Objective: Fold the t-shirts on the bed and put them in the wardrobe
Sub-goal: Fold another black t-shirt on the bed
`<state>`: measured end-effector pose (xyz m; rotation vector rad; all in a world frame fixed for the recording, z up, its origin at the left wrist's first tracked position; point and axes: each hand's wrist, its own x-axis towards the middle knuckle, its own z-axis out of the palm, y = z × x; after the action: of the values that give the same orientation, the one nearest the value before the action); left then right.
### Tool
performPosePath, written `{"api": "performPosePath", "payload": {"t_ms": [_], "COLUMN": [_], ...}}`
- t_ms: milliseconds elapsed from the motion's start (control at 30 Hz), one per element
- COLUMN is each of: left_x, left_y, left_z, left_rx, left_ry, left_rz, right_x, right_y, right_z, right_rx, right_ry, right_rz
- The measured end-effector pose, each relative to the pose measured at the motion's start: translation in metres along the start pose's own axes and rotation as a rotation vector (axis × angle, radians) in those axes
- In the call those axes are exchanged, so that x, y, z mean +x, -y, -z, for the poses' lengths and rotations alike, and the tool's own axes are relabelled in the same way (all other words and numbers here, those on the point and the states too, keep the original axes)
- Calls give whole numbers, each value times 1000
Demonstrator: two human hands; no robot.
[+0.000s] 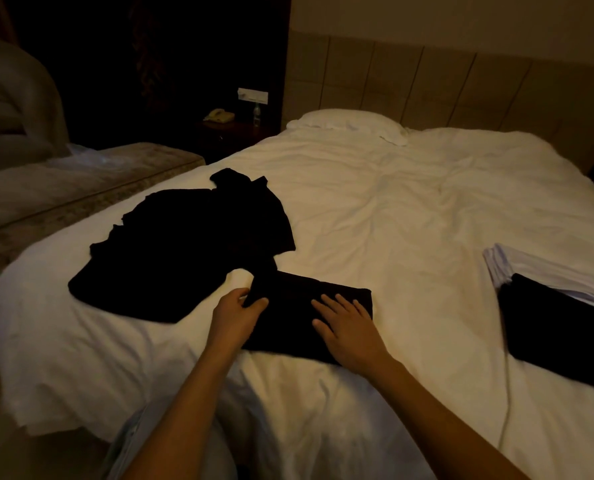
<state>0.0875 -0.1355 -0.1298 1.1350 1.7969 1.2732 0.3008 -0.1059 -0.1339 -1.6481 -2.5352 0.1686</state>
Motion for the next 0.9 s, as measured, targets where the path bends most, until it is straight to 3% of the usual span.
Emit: {"api": "performPosePath", "payload": {"t_ms": [67,167,267,333,433,567,733,900], "left_x": [8,11,7,7,20,45,66,66], "left_y": [5,18,18,12,5,6,10,16], "left_z": [-4,-5,0,0,-9,-14,-19,-15], "left_rx": [95,137,312,337,246,397,393,345], "left_ry": [-20,-110,-241,-263,-99,73,-39,-117], "left_rz": [-13,-13,-58,-132,-270,-297,-248,-218], "right_x": [2,2,0,2,5,13,25,20], "right_y": [-5,-16,-23,-23,-22,-30,-41,-35], "right_z": [-1,-4,-7,-7,-7,-9,-11,-12], "right_rx": [84,270,368,356,367,333,245,185], "right_ry": [-46,-206,-230,-222,-212,-170,-169,-258], "right_rz": [-57,-304,-451,-437,-398,-346,-293,-417]}}
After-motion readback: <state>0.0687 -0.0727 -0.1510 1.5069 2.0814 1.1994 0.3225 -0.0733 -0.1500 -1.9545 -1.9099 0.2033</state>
